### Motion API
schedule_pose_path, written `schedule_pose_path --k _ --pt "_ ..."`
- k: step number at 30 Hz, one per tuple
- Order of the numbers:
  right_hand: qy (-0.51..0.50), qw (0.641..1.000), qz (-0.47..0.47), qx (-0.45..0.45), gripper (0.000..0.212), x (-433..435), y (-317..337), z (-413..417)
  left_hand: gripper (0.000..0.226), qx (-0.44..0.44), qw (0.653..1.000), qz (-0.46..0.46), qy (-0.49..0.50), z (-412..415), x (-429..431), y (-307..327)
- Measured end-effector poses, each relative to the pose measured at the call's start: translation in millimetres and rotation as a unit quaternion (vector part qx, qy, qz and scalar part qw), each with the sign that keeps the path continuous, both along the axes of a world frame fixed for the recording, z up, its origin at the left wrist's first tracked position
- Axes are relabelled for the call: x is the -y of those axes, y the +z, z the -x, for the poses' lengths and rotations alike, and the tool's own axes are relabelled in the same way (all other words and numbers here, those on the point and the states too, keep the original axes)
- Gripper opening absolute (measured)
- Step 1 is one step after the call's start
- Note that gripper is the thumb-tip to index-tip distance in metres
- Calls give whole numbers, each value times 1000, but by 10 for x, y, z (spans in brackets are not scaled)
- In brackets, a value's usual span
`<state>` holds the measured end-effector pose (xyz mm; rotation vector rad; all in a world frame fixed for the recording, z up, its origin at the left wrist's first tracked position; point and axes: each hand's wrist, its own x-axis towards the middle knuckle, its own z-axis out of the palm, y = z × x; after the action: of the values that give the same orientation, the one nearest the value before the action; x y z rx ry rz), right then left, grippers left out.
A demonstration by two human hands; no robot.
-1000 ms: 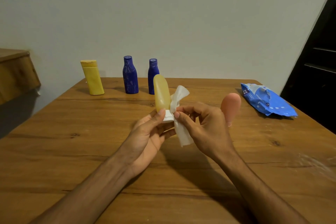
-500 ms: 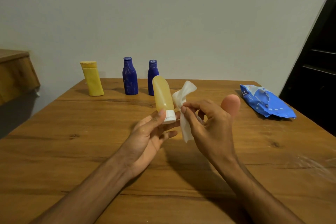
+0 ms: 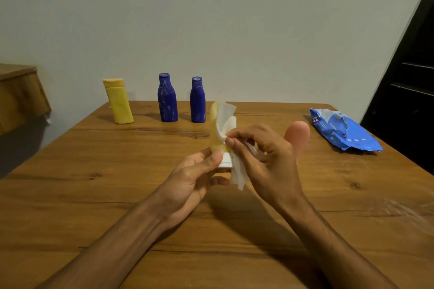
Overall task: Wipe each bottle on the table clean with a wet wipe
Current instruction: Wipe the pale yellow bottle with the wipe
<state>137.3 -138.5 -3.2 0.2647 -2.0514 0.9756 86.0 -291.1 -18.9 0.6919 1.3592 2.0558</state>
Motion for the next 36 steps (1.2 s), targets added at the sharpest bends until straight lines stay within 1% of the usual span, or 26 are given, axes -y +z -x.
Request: schedule_pose_path --k 2,4,8,10,12,14,17,20,22,25,28,31,34,36 --pt "-3 1000 10 -4 22 4 0 1 43 -32 999 25 0 22 4 -29" --pt "3 1000 10 -5 23 13 0 -7 42 -55 997 46 5 27 -6 -49" --pt "60 996 -65 7 19 -8 -7 -8 24 -72 996 51 19 13 -10 -68" --pt "49 995 -81 8 20 -27 -1 -3 24 -71 996 48 12 6 3 -65" --pt "31 998 -51 -6 21 -24 25 -10 30 -60 997 39 -6 0 17 -53" --pt "1 1000 -14 -23 19 -20 56 -1 35 -26 999 10 -36 -2 31 -32" --pt "-50 998 36 -17 18 -58 95 17 47 39 994 -56 -83 0 54 -24" --pt "-78 992 93 -18 15 -125 125 -6 57 57 987 -90 -117 9 66 -10" --pt "-86 988 127 -26 13 -165 137 -12 57 61 987 -95 -111 26 55 5" --pt "-67 983 167 -36 12 -154 156 -32 54 101 989 -91 -58 60 31 15" --pt "-51 990 124 -34 13 -57 139 -60 51 147 986 -83 5 74 16 13" --pt "-19 997 71 -33 17 22 85 -54 45 181 979 -81 41 60 3 17" --pt "-15 999 -23 -42 20 89 0 -54 34 207 970 -108 61 13 -4 49" --pt "-16 992 -109 -62 21 143 -63 -48 31 218 965 -131 65 -20 -12 64"
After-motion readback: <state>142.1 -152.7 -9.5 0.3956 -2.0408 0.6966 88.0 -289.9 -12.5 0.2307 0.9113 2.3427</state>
